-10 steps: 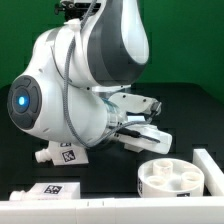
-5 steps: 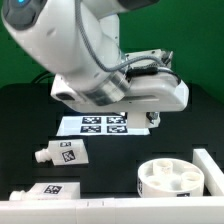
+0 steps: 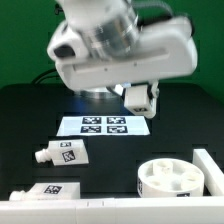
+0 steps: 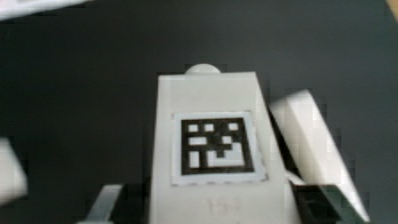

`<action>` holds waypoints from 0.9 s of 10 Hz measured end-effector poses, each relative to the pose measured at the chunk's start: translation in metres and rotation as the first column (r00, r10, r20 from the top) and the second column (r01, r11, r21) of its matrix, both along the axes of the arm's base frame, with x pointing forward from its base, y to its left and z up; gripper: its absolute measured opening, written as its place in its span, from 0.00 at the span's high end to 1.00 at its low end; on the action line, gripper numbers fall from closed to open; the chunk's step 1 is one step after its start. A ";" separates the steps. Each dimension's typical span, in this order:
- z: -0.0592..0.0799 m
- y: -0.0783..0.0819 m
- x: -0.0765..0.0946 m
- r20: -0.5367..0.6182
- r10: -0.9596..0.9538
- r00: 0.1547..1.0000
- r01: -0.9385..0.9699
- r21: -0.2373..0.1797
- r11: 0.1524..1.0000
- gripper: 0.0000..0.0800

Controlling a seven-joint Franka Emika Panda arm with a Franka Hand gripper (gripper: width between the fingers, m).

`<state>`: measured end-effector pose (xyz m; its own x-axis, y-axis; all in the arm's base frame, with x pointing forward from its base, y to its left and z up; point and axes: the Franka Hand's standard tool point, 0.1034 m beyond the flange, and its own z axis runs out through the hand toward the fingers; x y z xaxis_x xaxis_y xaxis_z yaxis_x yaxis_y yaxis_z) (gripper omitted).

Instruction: Assemble stool

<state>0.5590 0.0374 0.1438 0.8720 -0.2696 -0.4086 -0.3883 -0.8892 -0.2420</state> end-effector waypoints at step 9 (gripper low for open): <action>-0.008 0.048 0.036 0.470 0.235 0.851 -0.100 -0.295 0.950 0.58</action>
Offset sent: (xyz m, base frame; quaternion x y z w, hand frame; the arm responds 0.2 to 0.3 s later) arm 0.0000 0.0000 0.0000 0.0000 0.1296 0.0000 0.9916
